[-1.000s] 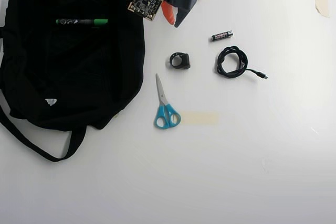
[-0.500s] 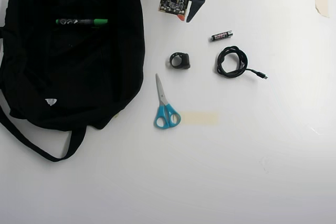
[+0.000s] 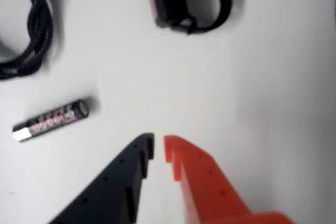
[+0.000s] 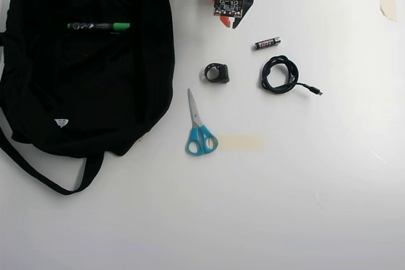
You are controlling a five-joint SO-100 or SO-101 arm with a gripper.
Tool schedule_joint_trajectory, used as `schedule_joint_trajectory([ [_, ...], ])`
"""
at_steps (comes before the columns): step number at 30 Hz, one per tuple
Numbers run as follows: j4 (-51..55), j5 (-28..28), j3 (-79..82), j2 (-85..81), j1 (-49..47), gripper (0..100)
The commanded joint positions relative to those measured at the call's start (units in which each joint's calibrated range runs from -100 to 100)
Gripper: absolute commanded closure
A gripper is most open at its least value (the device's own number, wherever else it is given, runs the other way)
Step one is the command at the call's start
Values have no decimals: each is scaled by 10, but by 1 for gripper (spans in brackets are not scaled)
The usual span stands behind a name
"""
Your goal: Put the green marker into the black bag
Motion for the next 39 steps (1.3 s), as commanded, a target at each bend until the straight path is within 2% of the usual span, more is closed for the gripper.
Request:
schedule_joint_trajectory([
  [1,-26,3,47,-52,-8,98],
  [15,-48,3,151,-163,-5,98],
  [30,-42,3,289,-354,-8,98],
  [39,-41,3,330,-359,-13,98],
])
